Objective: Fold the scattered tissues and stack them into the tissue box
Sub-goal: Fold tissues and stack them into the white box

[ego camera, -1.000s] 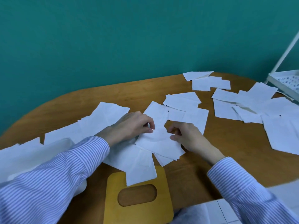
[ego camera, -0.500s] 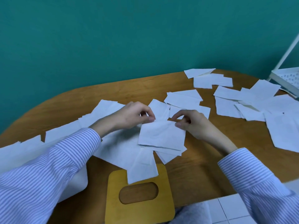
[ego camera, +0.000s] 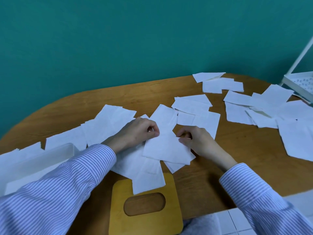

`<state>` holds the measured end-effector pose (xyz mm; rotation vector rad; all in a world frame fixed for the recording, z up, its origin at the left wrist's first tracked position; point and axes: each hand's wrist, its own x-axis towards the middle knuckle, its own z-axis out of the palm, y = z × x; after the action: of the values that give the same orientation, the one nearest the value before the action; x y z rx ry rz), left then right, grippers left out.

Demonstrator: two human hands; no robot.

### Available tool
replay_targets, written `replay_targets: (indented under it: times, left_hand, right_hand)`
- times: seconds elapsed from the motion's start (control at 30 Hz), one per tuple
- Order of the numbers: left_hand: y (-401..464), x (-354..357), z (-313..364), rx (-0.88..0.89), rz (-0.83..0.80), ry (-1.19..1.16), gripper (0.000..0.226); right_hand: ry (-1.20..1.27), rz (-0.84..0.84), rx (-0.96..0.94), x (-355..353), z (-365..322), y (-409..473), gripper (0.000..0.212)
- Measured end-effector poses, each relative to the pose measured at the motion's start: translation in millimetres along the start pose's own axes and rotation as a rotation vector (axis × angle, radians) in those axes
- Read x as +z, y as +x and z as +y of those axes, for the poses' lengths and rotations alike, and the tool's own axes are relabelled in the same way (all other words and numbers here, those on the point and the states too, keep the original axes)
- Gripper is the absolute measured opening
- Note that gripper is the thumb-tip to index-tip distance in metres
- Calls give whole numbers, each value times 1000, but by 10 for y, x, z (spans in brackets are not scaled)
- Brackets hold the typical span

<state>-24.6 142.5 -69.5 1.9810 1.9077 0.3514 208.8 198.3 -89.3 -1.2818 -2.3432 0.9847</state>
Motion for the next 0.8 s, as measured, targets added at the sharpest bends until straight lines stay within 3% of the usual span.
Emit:
replay_targets:
  times: [0.3,0.47,0.8]
  left_hand:
    - [22,56,29,85,60,108,11]
    - [-13,58,28,106,63,163,8]
    - [-51,-79,102,98,29,129,6]
  right_hand:
    - [-116,19,-17,52,72,36,10]
    - [-220,131,-83,113,123,39,12]
    - [-162,137,-149,-12,27,-44,15]
